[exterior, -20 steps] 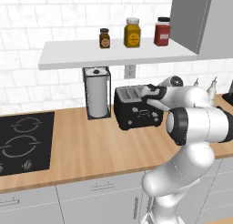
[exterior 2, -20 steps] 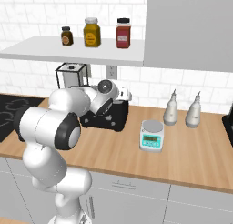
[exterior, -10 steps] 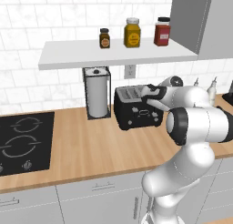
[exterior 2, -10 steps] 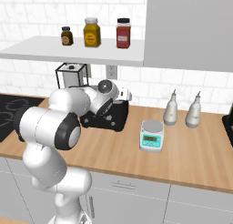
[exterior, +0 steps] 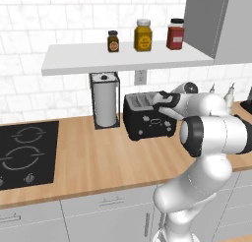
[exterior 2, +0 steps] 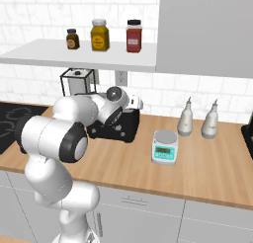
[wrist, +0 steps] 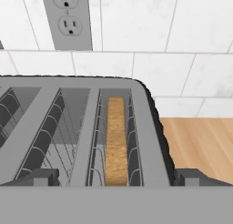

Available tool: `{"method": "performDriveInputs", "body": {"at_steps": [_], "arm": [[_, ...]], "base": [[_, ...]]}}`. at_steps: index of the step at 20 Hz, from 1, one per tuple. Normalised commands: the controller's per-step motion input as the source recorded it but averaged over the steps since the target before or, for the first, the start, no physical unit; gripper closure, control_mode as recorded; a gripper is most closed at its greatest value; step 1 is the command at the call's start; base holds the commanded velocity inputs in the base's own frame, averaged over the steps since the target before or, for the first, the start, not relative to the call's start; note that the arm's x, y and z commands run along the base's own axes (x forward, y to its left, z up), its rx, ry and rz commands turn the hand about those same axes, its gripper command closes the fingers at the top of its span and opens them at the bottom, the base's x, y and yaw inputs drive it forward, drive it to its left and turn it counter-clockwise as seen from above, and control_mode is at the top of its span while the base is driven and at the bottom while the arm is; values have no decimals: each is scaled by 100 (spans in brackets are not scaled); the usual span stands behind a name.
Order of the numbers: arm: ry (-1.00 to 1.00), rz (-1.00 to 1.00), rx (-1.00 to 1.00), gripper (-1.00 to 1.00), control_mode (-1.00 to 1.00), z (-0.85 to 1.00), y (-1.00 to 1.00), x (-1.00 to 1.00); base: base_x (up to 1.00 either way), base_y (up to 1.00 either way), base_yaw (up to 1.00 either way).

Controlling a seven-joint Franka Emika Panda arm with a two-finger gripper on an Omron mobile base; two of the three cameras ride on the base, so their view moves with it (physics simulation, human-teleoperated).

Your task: Start the toaster. Once the lever pops up, take the bread to the plate on the dining counter.

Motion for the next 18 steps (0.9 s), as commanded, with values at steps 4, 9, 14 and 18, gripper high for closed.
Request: {"method": "performDriveInputs", "body": {"at_steps": [4, 9, 14, 18], "arm": [[0, 0, 0, -100, -100, 0, 0, 0], [0, 0, 0, -100, -100, 0, 0, 0], [0, 0, 0, -100, -100, 0, 0, 0], [0, 0, 0, -100, -100, 0, 0, 0]], "base": [[0, 0, 0], [0, 0, 0], [0, 0, 0], [0, 0, 0]]}}
